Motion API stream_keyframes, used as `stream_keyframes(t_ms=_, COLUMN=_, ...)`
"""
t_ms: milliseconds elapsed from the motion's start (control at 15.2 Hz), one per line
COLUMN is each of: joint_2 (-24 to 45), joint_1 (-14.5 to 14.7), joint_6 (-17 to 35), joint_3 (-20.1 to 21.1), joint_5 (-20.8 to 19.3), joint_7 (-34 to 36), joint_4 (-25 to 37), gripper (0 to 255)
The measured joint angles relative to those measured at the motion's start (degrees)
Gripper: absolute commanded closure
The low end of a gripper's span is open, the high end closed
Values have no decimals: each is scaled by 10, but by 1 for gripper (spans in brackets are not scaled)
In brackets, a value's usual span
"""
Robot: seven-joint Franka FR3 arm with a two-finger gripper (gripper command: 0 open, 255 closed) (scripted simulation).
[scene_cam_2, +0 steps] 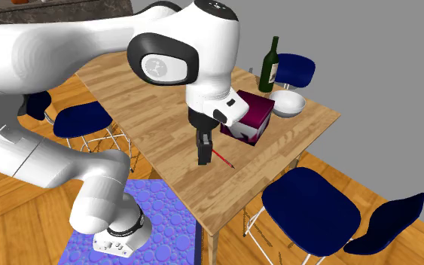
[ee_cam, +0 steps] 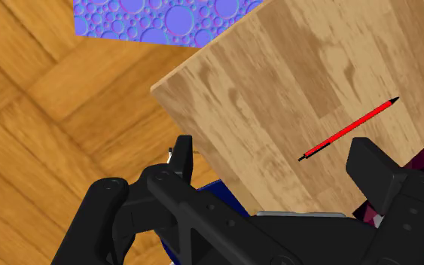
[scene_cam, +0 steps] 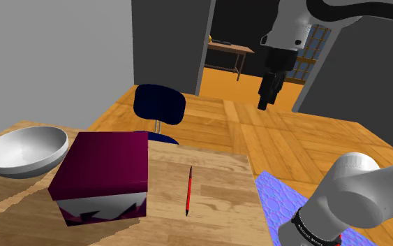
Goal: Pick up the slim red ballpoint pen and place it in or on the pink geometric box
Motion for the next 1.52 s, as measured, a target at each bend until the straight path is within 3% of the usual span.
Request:
stream_keyframes(t_ms=198, joint_2=-4, joint_1=-5, joint_6=21, joint_3=17, joint_5=10, joint_7=33, joint_4=-20, gripper=0)
stream_keyframes(t_ms=726, joint_2=9, joint_1=-32, joint_6=156, joint_3=138, joint_5=74, joint_7=251, joint_4=-108, gripper=0)
stream_keyframes(t_ms=1122, joint_2=87, joint_1=-66, joint_6=278, joint_3=241, joint_5=101, joint_7=424, joint_4=-127, gripper=0)
stream_keyframes(t_ms=1518, joint_2=206, joint_1=-126, joint_6=400, joint_3=347, joint_5=74, joint_7=612, joint_4=-116, gripper=0)
